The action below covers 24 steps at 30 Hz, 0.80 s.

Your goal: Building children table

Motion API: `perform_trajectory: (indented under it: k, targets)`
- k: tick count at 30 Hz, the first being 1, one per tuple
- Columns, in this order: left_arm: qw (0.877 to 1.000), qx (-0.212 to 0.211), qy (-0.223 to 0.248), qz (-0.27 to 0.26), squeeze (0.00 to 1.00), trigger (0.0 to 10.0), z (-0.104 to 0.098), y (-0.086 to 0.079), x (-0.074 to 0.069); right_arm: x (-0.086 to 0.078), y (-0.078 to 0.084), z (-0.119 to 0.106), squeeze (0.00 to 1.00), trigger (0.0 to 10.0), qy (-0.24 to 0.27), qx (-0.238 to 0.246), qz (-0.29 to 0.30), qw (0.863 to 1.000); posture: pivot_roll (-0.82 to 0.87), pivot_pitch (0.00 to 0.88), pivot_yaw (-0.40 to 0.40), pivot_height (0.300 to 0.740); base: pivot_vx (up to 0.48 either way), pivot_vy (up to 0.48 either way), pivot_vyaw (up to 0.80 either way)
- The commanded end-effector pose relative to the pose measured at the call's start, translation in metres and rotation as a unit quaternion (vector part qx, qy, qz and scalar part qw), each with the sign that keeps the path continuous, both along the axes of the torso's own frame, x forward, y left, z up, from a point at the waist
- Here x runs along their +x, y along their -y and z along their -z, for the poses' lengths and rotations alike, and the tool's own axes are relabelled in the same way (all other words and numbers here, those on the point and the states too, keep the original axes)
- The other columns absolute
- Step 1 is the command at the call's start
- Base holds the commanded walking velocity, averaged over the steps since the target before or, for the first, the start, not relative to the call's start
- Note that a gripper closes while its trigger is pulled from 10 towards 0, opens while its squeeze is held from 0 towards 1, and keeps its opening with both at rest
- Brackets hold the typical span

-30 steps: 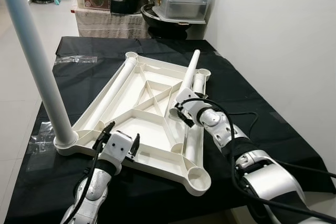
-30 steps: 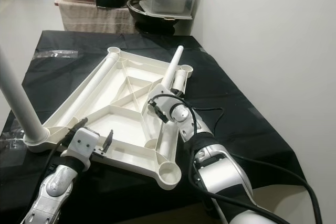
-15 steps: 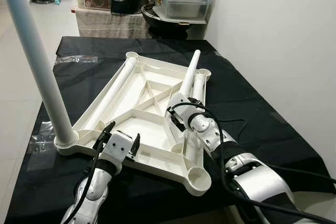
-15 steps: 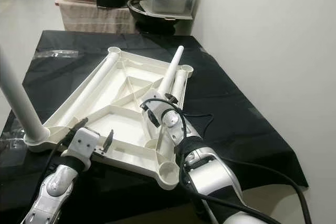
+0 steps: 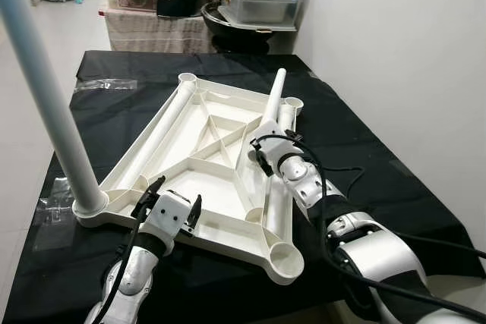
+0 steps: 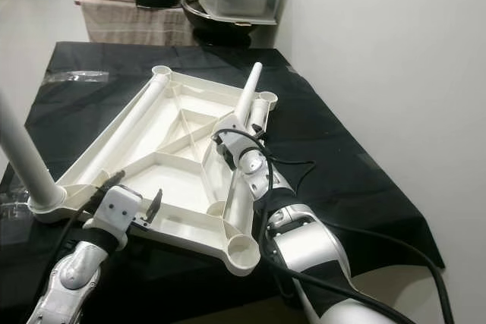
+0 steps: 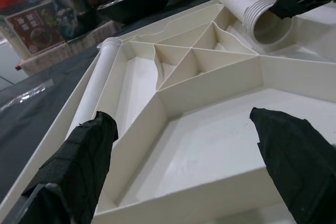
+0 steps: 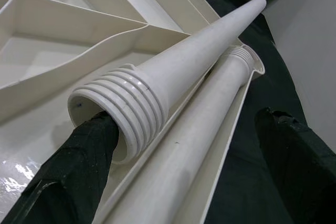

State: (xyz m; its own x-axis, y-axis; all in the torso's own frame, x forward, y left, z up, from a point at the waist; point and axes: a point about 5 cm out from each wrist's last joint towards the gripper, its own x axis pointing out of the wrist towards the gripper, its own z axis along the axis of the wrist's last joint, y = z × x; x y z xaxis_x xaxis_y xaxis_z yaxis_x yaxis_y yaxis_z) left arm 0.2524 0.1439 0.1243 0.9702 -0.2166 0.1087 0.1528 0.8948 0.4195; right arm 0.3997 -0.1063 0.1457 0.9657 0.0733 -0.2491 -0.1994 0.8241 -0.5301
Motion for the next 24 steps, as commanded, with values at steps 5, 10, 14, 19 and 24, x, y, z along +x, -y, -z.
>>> perform_trajectory:
  k: [5,10,14,19,24]
  targets:
    - [1.0,0.015,-0.016,0.002,0.0,10.0,-0.002,-0.008,-0.006,-0.002,-0.007,0.002,0.0,10.0,0.005,0.012,0.001,1.0,0.09,0.0,-0.124,0.74,0.0,0.0,0.0]
    - [1.0,0.018,-0.023,-0.001,0.0,10.0,-0.004,-0.011,-0.013,-0.004,-0.014,0.004,0.0,10.0,0.007,0.003,-0.01,1.0,0.1,0.0,-0.12,0.74,0.0,0.0,0.0]
    - [0.999,0.02,-0.04,0.002,0.0,10.0,-0.003,-0.01,-0.024,-0.007,-0.021,0.01,0.0,10.0,0.003,-0.004,-0.02,1.0,0.1,0.0,-0.118,0.74,0.0,0.0,0.0]
    - [0.999,0.02,-0.04,0.002,0.0,10.0,-0.003,-0.01,-0.024,-0.007,-0.021,0.01,0.0,10.0,0.003,-0.004,-0.02,1.0,0.1,0.0,-0.118,0.74,0.0,0.0,0.0]
    - [0.999,0.02,-0.046,0.002,0.0,10.0,-0.004,-0.012,-0.029,-0.009,-0.026,0.012,0.0,10.0,0.0,-0.003,-0.024,1.0,0.09,0.001,-0.119,0.74,0.0,0.0,0.0]
